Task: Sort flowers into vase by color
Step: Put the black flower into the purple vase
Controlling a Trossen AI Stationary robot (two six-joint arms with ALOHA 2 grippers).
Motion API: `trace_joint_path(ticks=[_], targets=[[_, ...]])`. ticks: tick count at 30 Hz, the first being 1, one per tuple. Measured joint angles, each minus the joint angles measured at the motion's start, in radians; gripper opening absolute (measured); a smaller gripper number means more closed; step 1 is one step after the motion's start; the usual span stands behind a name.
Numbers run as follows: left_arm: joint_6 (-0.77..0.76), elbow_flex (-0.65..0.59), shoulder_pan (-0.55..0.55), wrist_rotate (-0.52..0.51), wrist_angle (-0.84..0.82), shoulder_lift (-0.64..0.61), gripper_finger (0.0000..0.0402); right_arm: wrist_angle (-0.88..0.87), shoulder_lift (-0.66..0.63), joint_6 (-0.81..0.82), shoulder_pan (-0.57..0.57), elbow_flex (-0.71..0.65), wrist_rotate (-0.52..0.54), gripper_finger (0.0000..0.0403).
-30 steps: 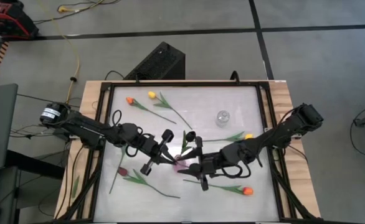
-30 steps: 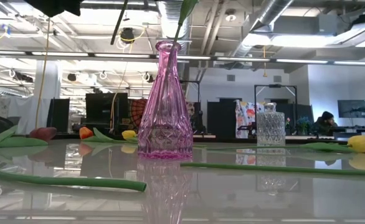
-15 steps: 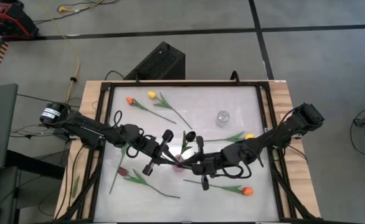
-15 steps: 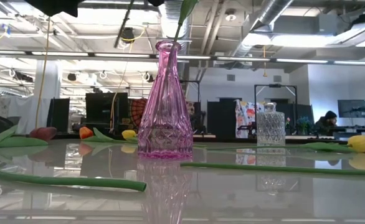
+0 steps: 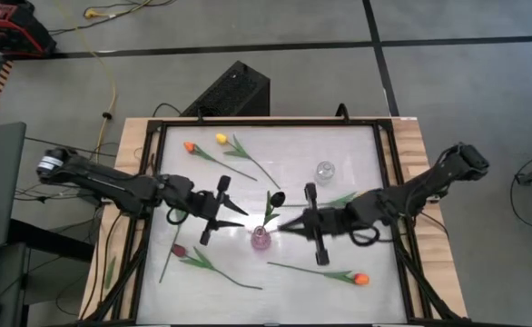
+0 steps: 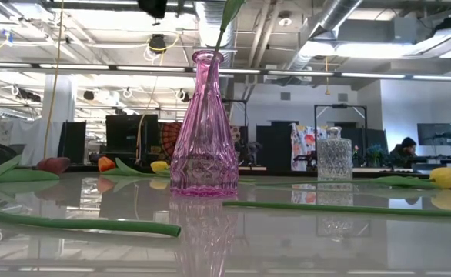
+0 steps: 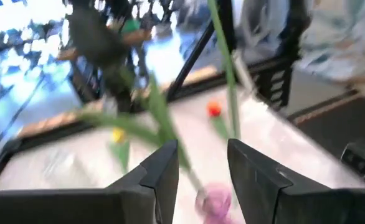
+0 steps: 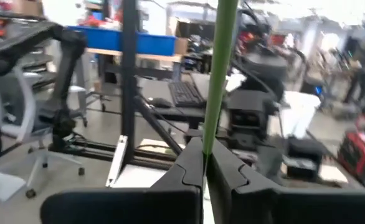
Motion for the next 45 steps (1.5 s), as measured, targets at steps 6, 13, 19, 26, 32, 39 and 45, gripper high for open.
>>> trace_joint_path(ticks=[6, 13, 19, 26, 32, 39, 45], targets=[[-0.006, 0.000, 0.002, -0.120, -0.116, -0.012, 0.0128, -0.083, -0.025, 0.149, -0.060, 0.000, -0.004, 0.0036], [-0.012, -0.036, 0.003, -0.119, -0.100, -0.011, 0.0127, -0.120, -0.037, 0.226, -0.089, 0.000, -0.029, 0.0035], [-0.028, -0.044, 0.013, -0.119, -0.099, -0.011, 0.0127, -0.215, -0.033, 0.255, -0.088, 0.044, -0.031, 0.0035], [-0.025, -0.044, 0.013, -0.119, -0.101, -0.011, 0.0127, -0.246, 0.003, 0.256, -0.102, 0.080, -0.035, 0.0035], [-0.027, -0.044, 0.013, -0.119, -0.109, -0.011, 0.0127, -0.270, 0.016, 0.289, -0.121, 0.080, -0.036, 0.0035], [-0.028, -0.044, 0.013, -0.119, -0.119, -0.011, 0.0127, -0.262, 0.016, 0.292, -0.128, 0.080, -0.036, 0.0048], [-0.028, -0.044, 0.013, -0.119, -0.121, -0.011, 0.0127, -0.263, 0.016, 0.292, -0.138, 0.080, -0.036, 0.0072]])
